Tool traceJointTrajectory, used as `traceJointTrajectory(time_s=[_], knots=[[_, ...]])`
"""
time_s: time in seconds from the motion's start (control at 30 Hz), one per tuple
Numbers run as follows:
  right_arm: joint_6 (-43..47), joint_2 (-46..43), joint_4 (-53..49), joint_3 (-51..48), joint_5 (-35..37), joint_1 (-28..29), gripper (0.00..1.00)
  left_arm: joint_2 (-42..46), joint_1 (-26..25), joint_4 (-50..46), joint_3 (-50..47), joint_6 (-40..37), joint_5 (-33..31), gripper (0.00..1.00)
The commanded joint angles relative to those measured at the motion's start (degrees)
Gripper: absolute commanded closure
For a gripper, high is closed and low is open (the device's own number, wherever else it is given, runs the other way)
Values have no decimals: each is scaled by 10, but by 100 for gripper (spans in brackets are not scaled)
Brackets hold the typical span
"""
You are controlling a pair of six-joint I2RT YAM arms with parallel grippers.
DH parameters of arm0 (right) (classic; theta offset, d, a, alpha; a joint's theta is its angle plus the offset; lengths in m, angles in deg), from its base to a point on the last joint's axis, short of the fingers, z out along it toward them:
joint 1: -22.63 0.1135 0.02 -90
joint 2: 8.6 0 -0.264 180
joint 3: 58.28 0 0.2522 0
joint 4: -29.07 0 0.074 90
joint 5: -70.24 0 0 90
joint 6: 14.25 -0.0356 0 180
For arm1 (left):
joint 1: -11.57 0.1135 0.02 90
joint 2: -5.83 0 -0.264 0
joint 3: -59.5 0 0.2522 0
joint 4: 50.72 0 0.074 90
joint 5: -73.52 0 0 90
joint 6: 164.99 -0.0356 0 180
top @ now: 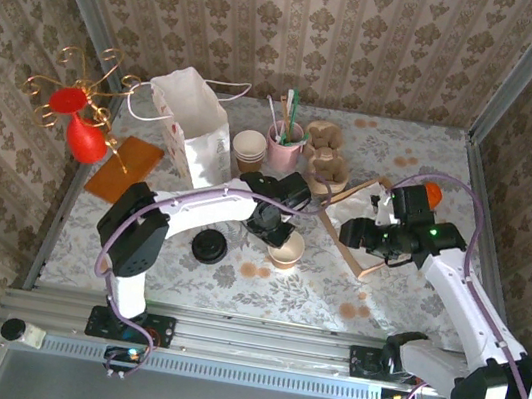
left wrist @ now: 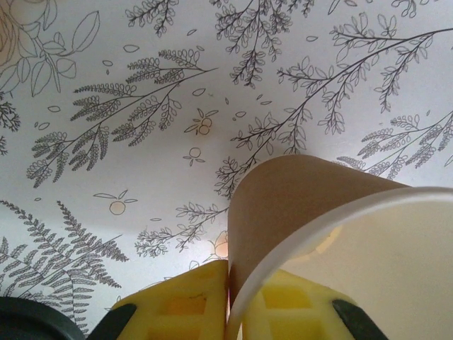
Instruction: Pack the takeout coffee
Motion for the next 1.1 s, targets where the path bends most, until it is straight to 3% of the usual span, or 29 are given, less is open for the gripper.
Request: traceJointTrajectory(time_s=[0.0,0.07,0.57,1.07], knots=[[-3,9,6,14,-10,6,35,19,1,-15,-6,-14,6,89],[-7,6,11,10,-7,7,35,12,2,-15,0,-14,13,87],[5,-1,3,18,3,7,35,29,9,-34,28,-17,26,35],[1,-16,10,3,9,10,31,133,9,-8,-32,26,50,17]])
